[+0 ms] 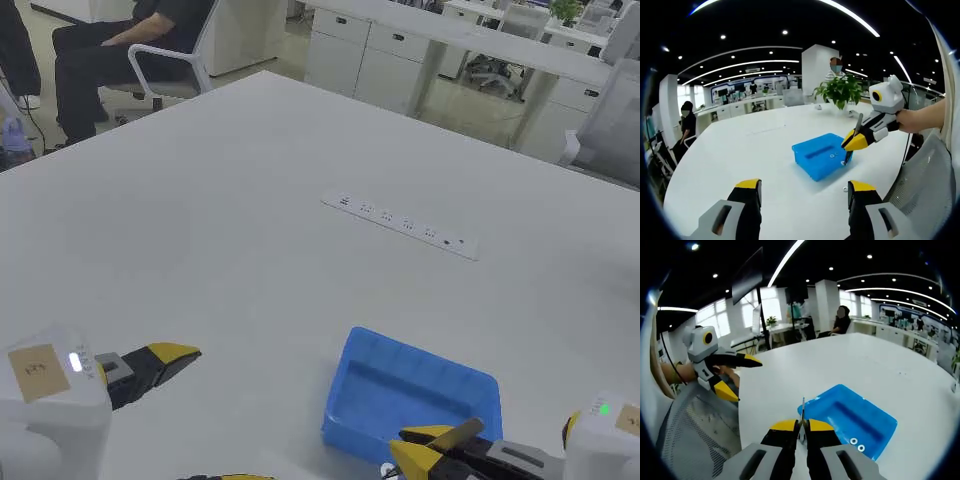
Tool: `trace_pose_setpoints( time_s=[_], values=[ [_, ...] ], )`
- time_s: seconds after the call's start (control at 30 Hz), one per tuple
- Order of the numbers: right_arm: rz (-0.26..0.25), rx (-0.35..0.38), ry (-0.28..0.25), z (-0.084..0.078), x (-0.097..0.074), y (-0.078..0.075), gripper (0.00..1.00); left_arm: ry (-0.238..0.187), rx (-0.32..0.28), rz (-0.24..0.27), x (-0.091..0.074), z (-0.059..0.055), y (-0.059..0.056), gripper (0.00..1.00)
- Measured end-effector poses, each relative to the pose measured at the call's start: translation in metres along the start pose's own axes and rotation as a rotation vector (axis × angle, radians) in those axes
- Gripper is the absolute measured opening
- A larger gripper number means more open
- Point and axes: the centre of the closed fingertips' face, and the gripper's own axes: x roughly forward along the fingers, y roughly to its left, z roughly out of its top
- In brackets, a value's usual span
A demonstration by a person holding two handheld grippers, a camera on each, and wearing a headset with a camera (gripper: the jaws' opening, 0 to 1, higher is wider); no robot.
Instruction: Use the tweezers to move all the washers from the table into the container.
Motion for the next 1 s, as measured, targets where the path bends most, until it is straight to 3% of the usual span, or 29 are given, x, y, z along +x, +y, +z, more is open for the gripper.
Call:
trace_pose_setpoints(
  time_s=[0.6,1.0],
  values=[
    [-0.035,0.023,-0.060,0.025,-0.008,-0.026,0.03,-0.017,-0.015,-0.001,0.000,0.002,0.001,0.72],
    [-0.073,0.037,-0.019,0.025,0.004,-0.051,0.03,-0.037,-0.034,0.007,-0.002,0.004,0.004,0.77]
  ],
)
